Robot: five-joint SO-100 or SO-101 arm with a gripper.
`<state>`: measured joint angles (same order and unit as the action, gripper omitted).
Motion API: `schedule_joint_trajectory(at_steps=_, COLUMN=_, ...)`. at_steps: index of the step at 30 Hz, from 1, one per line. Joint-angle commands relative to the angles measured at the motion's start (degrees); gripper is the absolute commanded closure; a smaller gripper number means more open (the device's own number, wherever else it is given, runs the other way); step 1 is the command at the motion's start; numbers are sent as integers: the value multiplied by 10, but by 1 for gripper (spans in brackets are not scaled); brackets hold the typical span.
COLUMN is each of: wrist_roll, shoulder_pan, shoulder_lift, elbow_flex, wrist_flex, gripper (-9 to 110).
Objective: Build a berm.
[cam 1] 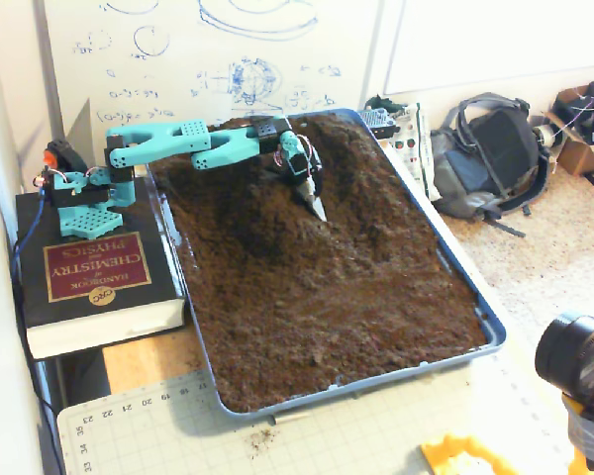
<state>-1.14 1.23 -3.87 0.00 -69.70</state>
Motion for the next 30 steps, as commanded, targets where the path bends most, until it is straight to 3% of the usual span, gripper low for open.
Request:
schedule_joint_trajectory(at_steps=1, wrist_roll=5, shoulder_pan=17, shoulder_lift=-71, elbow_flex=-21, wrist_flex=-76, gripper=101)
schedule_joint_trajectory(at_steps=7, wrist_roll=11, shoulder_pan=18, shoulder_lift=-102, elbow_flex=-21, wrist_flex=-149, gripper=101)
schedule_joint_trajectory(at_steps=15, wrist_roll=4, shoulder_pan=17, shoulder_lift=-160, elbow_flex=-33, wrist_flex=-161, gripper=101)
schedule_joint_trajectory(at_steps=20, wrist_roll=4, shoulder_pan=18, shoulder_lift=-265, elbow_flex=-23, wrist_flex=-185, gripper=101)
schedule_joint_trajectory(at_steps=25, wrist_roll=4, shoulder_pan=23, shoulder_lift=-382, elbow_flex=-18, wrist_flex=-313, gripper=101)
schedule_joint_trajectory(at_steps=30, wrist_roll=4, shoulder_pan=16, shoulder_lift=-536, elbow_flex=113, wrist_flex=-293, gripper=101)
